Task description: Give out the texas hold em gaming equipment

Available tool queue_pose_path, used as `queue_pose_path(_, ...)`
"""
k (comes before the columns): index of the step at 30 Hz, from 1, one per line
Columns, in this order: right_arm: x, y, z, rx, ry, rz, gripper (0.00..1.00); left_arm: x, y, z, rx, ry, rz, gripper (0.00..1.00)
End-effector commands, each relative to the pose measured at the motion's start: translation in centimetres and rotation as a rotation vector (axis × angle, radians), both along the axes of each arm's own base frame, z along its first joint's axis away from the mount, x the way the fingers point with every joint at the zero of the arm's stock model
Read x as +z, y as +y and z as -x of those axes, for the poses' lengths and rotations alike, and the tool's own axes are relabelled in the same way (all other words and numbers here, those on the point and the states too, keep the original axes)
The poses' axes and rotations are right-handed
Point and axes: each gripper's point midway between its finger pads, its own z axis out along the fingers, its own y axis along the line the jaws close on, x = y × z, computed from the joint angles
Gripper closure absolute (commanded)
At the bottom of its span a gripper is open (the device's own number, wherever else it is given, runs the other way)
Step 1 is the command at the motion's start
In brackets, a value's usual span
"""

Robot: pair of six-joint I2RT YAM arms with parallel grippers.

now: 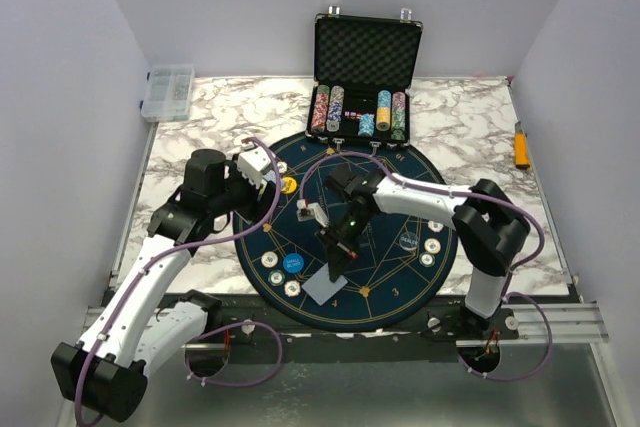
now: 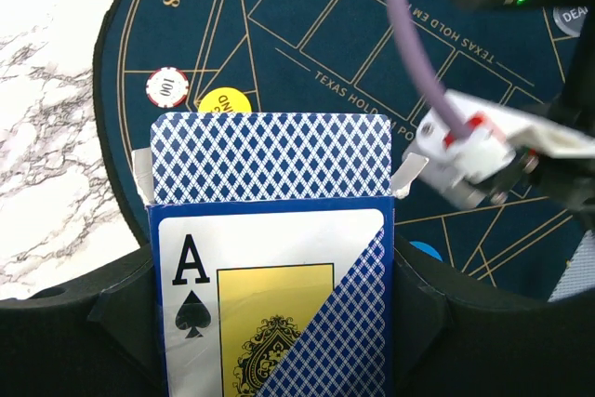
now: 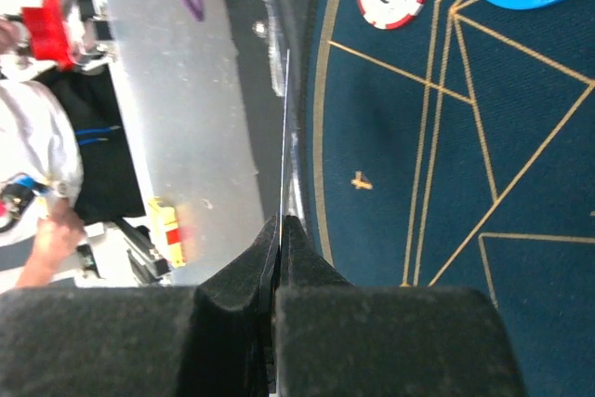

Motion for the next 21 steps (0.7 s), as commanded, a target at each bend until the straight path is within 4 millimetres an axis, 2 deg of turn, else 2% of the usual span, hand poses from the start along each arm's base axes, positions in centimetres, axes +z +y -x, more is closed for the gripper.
queue_pose_path(1,-4.2,0.6,0.3,0.078,-0.126,0.081,0.99,1.3,0.3,0.7,0.029,-0.005,0.071,1.00)
queue_pose_path(8,-7.1,1.4,1.1,0.106,-0.121,0.130,0.99,1.3,0.9,1.6,0.044,0.003,0.086,1.00)
queue_pose_path(12,-7.7,2.2,1.6,0.118,-0.127,0.123,0.99,0.8,0.9,2.0,0.048,0.019,0.092,1.00)
queue_pose_path(17,-8.8,2.8,0.9,0.095,-0.137,0.152,0.99,0.6,1.2,1.8,0.065,0.026,0.092,1.00)
queue_pose_path(18,-9.0,2.9,0.8,0.094,-0.140,0.159,0.97,0.5,1.2,1.8,0.066,0.028,0.092,1.00)
queue_pose_path(21,-9.5,2.9,0.5,0.084,-0.150,0.177,0.80,0.3,1.3,2.0,0.070,0.031,0.094,1.00)
